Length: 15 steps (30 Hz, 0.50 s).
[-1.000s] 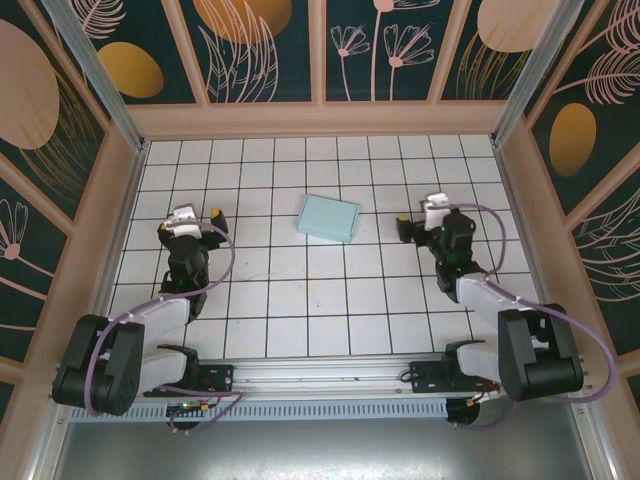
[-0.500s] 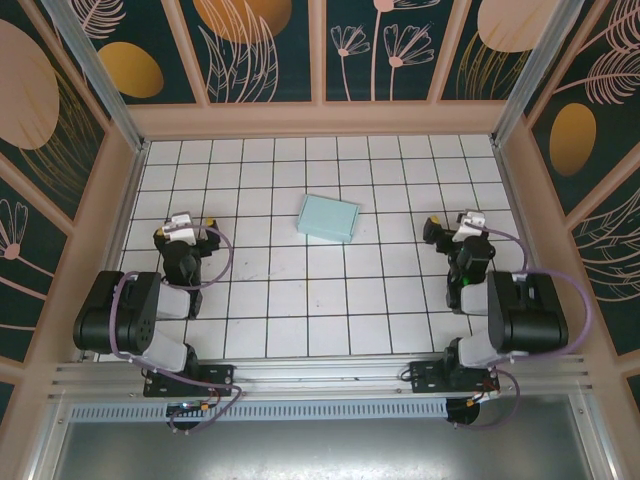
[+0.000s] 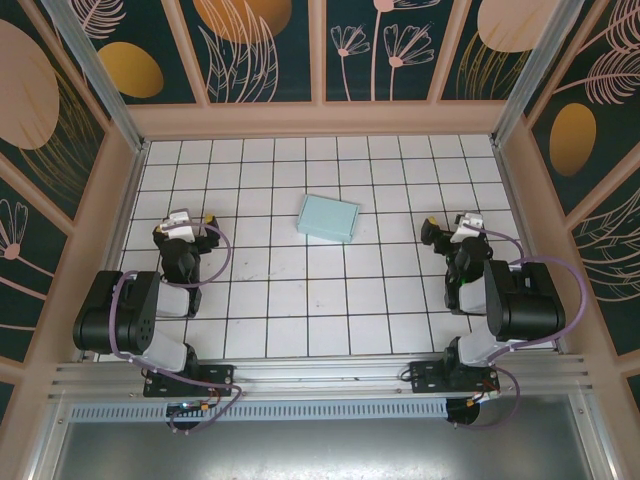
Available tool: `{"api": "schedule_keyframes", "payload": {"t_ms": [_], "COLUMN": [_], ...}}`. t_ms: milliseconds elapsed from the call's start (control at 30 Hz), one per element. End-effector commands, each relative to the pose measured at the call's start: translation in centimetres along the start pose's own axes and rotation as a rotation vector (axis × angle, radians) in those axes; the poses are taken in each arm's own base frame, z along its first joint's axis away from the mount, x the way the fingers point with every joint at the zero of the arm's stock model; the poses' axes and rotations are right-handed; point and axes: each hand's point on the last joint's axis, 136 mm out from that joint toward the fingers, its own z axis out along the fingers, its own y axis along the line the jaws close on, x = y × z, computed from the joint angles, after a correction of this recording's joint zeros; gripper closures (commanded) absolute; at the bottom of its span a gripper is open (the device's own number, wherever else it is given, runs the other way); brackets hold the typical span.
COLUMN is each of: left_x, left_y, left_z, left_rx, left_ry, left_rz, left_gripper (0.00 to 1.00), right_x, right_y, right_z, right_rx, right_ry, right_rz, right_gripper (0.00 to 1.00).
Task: Fold the paper box
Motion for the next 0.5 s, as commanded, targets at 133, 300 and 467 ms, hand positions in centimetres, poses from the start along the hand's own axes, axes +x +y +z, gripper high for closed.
{"api": "schedule_keyframes", "payload": {"t_ms": [133, 300, 467], "left_x": [-1.73, -1.72, -1.73], "left_y": [0.04, -0.01, 0.02], "left_z": [0.09, 0.21, 0.1], "left_rx": [0.002, 0.003, 0.004], "left_ry": [-0.062, -0.06, -0.062], "left_rz": [-0.027, -0.026, -0.027], "left_gripper": [0.01, 0.01, 0.01], "right_x": [-2.08, -2.05, -2.08], "right_y": [0.19, 0.21, 0.22], "right_z": [0.2, 0.21, 0.24], "right_rx": [0.005, 0.008, 0.009], "right_ry": [-0.076, -0.075, -0.076], "right_rz": [0.002, 0.0, -0.001], "right_gripper": [0.01, 0.01, 0.01]}}
